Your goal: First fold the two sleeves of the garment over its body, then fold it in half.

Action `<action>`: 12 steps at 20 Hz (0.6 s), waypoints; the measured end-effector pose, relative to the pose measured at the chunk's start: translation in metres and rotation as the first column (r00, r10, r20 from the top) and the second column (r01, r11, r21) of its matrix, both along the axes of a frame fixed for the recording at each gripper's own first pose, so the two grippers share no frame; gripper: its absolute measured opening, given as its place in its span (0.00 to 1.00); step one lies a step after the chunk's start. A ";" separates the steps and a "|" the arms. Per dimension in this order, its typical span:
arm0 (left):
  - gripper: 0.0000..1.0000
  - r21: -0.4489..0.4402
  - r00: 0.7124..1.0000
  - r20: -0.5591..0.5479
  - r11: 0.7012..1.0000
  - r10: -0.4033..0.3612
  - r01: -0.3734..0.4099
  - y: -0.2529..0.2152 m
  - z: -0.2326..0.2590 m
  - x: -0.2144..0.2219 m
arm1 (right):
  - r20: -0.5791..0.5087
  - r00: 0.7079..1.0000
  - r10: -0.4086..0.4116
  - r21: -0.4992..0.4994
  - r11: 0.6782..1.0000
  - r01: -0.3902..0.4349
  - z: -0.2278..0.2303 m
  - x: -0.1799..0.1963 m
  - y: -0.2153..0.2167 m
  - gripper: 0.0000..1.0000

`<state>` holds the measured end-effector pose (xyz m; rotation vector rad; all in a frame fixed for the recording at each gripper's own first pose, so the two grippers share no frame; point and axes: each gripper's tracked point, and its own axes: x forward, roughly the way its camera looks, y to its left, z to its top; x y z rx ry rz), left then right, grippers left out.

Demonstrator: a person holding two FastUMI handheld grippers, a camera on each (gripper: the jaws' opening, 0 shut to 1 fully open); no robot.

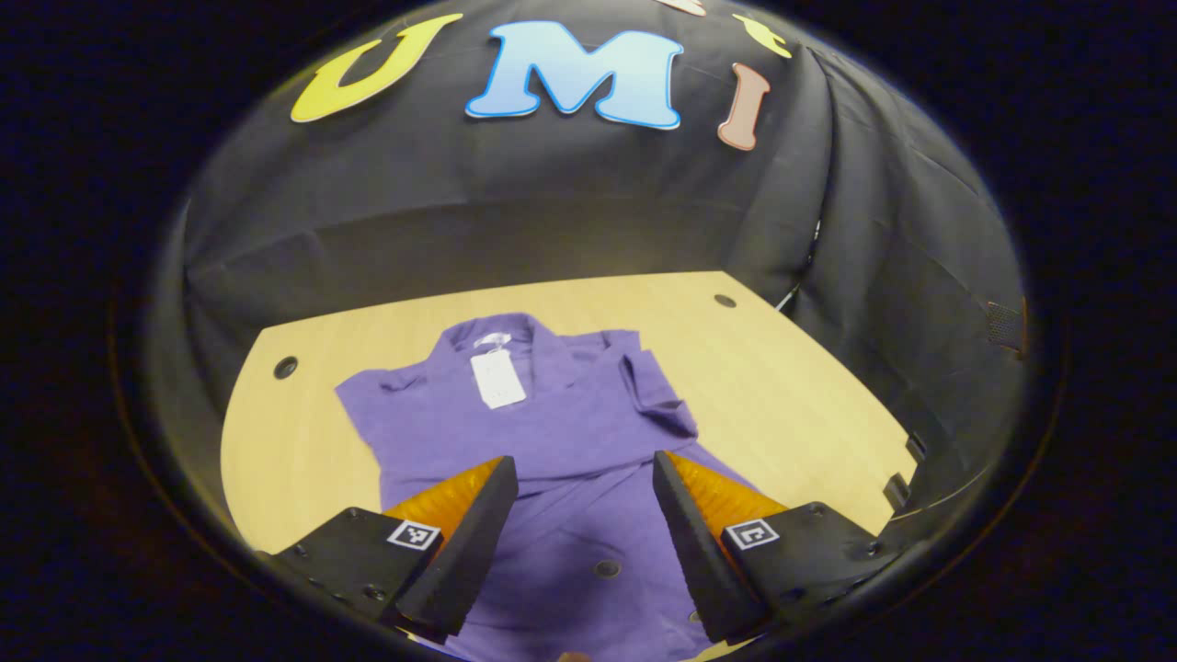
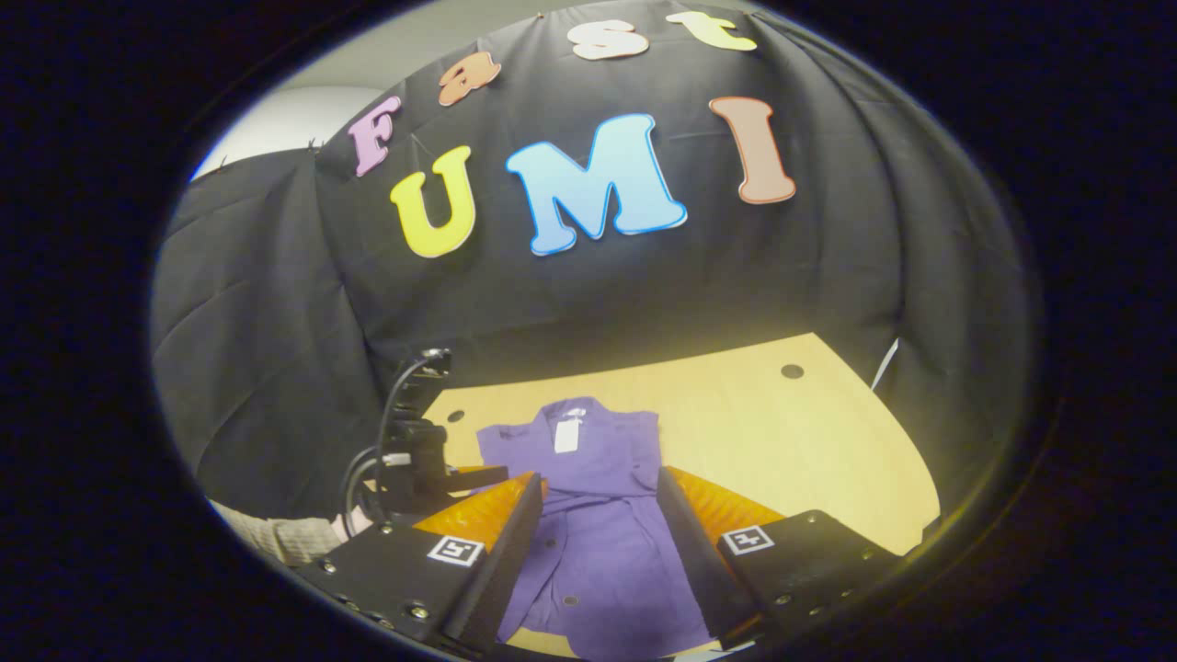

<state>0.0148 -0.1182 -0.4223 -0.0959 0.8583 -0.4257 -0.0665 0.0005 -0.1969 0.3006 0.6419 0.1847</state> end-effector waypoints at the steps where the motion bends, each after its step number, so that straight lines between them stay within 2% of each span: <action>1: 0.93 0.011 1.000 -0.013 1.000 0.017 -0.016 0.011 -0.003 -0.009 | -0.021 1.000 0.019 -0.010 1.000 -0.020 -0.012 -0.003 0.003 0.79; 3: 0.93 0.012 0.997 -0.046 0.998 0.055 -0.055 0.029 -0.008 -0.029 | -0.070 0.996 0.056 -0.023 0.998 -0.058 -0.035 -0.011 0.008 0.79; 4: 0.97 0.014 0.995 -0.063 0.997 0.075 -0.074 0.037 -0.009 -0.041 | -0.097 0.993 0.073 -0.020 0.997 -0.075 -0.047 -0.015 0.011 0.79; 5: 0.93 0.018 0.992 -0.081 0.996 0.093 -0.092 0.045 -0.012 -0.052 | -0.122 0.989 0.085 -0.018 0.996 -0.088 -0.057 -0.018 0.014 0.79; 7: 0.93 0.020 0.985 -0.124 0.992 0.123 -0.121 0.056 -0.018 -0.076 | -0.176 0.979 0.107 -0.020 0.994 -0.112 -0.081 -0.026 0.017 0.79; 8: 1.00 0.023 0.980 -0.145 0.991 0.134 -0.132 0.059 -0.024 -0.088 | -0.207 0.971 0.120 -0.020 0.992 -0.127 -0.094 -0.031 0.020 0.79; 12: 0.93 0.055 0.961 -0.226 0.987 0.158 -0.150 0.072 -0.043 -0.133 | -0.332 0.929 0.166 -0.033 0.982 -0.188 -0.143 -0.056 0.028 0.79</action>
